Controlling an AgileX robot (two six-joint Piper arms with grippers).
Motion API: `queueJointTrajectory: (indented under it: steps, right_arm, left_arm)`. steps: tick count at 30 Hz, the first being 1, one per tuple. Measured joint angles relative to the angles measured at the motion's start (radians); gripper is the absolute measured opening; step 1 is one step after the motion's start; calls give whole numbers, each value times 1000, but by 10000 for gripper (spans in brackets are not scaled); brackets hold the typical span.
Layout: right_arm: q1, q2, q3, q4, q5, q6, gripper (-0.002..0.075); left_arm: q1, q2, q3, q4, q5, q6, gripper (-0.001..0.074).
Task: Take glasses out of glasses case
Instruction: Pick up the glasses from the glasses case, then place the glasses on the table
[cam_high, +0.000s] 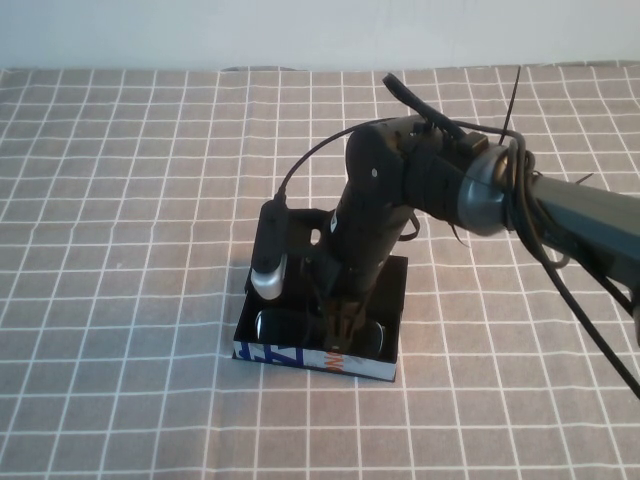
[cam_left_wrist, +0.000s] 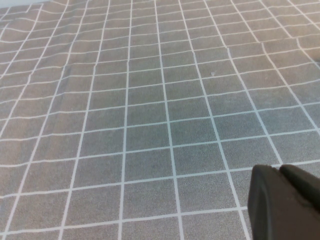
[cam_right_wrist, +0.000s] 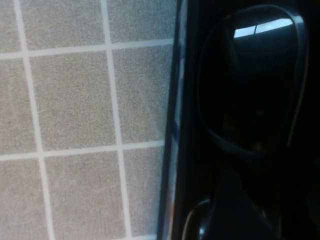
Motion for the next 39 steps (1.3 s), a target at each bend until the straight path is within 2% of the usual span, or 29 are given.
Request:
queueJointTrajectory:
  steps: [12, 15, 19, 21, 26, 31, 34, 39]
  right_arm:
    - [0, 27, 0, 0, -7, 0, 286]
    - [0, 27, 0, 2, -9, 0, 218]
    - [0, 21, 0, 2, -9, 13, 68]
    - [0, 6, 0, -8, -9, 46, 47]
    - [0, -84, 11, -84, -9, 287, 47]
    - [-18, -255, 127, -164, -7, 702, 46]
    - [-59, -337, 234, -182, -9, 932, 46]
    - [-157, -396, 428, -189, -61, 1144, 46]
  left_arm:
    - [0, 0, 0, 0, 0, 0, -5]
    - [0, 0, 0, 0, 0, 0, -4]
    - [0, 0, 0, 0, 0, 0, -4]
    - [0, 0, 0, 0, 0, 0, -4]
    - [0, 0, 0, 0, 0, 0, -4]
    - [0, 0, 0, 0, 0, 0, -4]
    - [0, 0, 0, 0, 0, 0, -4]
    - [0, 0, 0, 0, 0, 0, -4]
